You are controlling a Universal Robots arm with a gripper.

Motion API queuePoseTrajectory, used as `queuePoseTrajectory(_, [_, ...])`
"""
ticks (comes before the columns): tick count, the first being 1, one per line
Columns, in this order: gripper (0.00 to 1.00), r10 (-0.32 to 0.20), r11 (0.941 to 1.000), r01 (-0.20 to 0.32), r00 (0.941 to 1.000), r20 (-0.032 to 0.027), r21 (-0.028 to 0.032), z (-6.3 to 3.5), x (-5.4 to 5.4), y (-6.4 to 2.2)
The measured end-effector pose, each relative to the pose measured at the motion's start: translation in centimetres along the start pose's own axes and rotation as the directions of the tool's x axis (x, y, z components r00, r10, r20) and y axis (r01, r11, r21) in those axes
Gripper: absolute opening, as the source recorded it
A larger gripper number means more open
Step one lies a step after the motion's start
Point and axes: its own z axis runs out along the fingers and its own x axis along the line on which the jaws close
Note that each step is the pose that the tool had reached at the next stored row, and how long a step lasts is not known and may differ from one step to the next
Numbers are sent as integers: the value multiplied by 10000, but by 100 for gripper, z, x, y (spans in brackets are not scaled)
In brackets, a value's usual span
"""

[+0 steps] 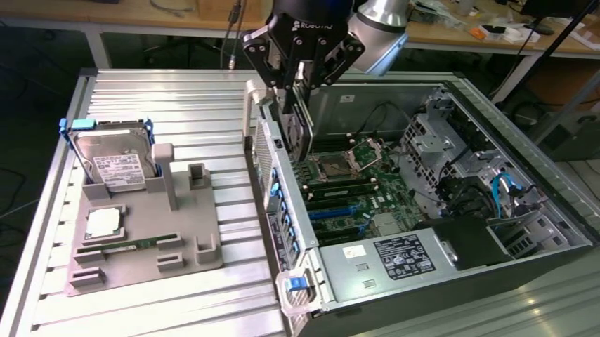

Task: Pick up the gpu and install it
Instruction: 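Pick up the gpu and move the gpu toward the slot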

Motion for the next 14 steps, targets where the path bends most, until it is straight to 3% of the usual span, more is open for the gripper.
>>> queuePoseTrajectory(14, [27, 0, 10000, 0, 10000, 0, 0, 5, -175, 4])
